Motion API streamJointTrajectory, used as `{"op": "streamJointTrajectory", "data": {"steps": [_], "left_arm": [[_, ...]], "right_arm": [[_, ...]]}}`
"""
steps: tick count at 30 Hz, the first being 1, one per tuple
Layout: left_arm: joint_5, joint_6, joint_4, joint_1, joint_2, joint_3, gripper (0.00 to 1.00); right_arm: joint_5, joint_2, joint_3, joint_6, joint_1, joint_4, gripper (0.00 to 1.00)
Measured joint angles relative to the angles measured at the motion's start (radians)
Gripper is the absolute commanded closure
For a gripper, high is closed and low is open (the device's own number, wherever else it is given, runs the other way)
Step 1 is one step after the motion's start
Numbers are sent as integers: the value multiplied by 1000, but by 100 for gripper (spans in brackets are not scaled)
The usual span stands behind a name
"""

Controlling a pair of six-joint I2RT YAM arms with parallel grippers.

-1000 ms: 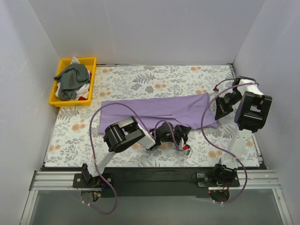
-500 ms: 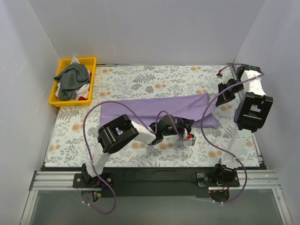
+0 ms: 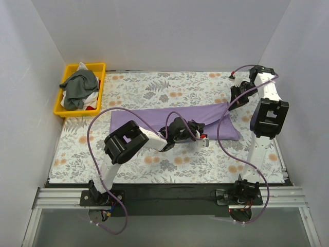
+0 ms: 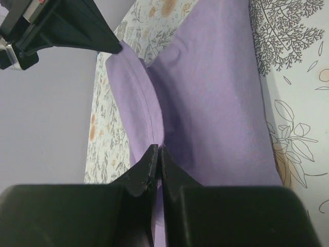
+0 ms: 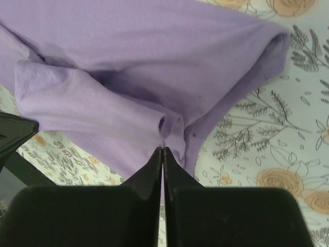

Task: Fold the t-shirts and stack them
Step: Fold the tshirt

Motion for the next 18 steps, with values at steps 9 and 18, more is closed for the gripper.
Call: {"op": "streamJointTrajectory", "data": {"steps": [9,18], "left_arm": [[2,0,-6,27,0,-1,100],[9,-4,-8,42,0,-19,100]], "right_arm": [[-15,40,68,12,36,8,99],[8,40,33,26,61,20,99]]}}
